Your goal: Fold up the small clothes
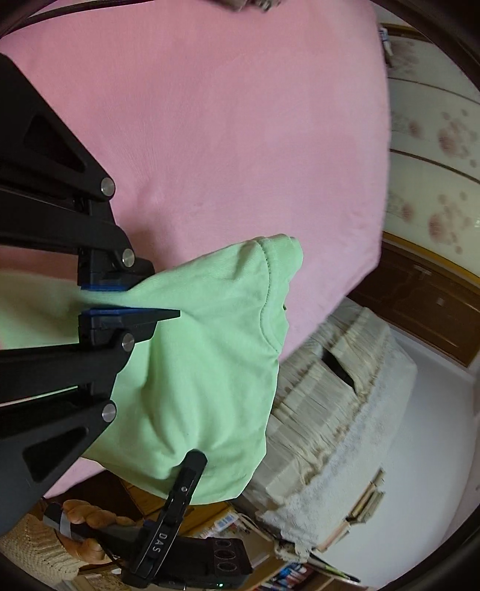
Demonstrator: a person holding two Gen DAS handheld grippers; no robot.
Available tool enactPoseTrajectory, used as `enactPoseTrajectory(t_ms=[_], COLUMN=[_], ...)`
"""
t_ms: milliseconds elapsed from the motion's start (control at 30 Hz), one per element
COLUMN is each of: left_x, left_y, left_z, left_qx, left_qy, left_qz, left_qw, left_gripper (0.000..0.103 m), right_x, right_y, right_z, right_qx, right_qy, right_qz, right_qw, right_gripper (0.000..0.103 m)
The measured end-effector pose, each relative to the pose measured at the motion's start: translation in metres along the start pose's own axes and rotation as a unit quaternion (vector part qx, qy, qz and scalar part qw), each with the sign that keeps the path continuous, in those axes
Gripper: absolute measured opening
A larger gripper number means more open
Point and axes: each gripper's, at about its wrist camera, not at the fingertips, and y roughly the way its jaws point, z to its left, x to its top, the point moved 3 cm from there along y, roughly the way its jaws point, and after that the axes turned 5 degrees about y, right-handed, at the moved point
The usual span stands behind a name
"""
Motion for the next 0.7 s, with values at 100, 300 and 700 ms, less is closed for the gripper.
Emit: enactPoseTrajectory(t_ms=[100,300,700], left_x=[0.008,0.011,-0.024], left_y=[-0.064,-0.193,-0.426], left_z=[-0.014,-0.027,0.054], left_qx=[0.004,0.013,0.107], left_qy=[0.006,0.016,0.023], left_qz=[-0.035,-0.106,-0.195], left_qw=[0.9994,0.9942,0.9747], left_gripper=[0.004,0.004,0.006], right_x=[0.002,0.002,-0.021], right_y=[-0.047,-0.125,-0.149], right_z=[0.045,0.144,0.347], right_qx=[0.008,0.032,0.121], right_qy=[-0.030,-0.095,-0.190], right_qz=[-0.021,-0.065,-0.086], right_qw=[0.999,0.993,0.970], right_gripper=[0.008,0.008,0.008])
